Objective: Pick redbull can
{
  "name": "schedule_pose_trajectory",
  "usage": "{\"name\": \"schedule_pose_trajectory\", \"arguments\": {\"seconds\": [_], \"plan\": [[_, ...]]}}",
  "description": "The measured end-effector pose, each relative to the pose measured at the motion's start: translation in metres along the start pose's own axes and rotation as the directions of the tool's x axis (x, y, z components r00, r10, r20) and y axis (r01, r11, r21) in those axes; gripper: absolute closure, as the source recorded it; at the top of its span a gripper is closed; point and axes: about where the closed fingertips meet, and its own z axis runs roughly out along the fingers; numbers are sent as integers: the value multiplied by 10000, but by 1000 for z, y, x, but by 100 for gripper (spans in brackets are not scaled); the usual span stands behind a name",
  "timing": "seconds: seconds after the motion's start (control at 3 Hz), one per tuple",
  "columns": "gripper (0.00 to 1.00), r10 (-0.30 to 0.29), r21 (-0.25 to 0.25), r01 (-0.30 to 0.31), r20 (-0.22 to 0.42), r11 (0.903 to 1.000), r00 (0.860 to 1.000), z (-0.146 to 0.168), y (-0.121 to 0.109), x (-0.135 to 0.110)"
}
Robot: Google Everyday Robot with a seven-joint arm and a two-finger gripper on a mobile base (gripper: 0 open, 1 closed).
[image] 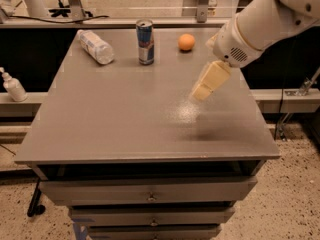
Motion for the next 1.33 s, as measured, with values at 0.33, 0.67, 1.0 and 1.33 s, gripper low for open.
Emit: {"name": "schedule_pose_trajectory", "arguments": {"seconds": [0.33, 0.67, 1.0, 1.33], "plan": [[0, 579, -93, -572, 1847, 9983, 9811, 50, -17, -37], [0, 1151, -211, -1157, 3785, 9931, 9184, 84, -33, -73], [0, 1241, 163, -1454, 4336, 9892, 8925, 87, -47, -89], [0, 1228, 195, -1453, 4315, 9892, 8937, 86, -48, -88]]}}
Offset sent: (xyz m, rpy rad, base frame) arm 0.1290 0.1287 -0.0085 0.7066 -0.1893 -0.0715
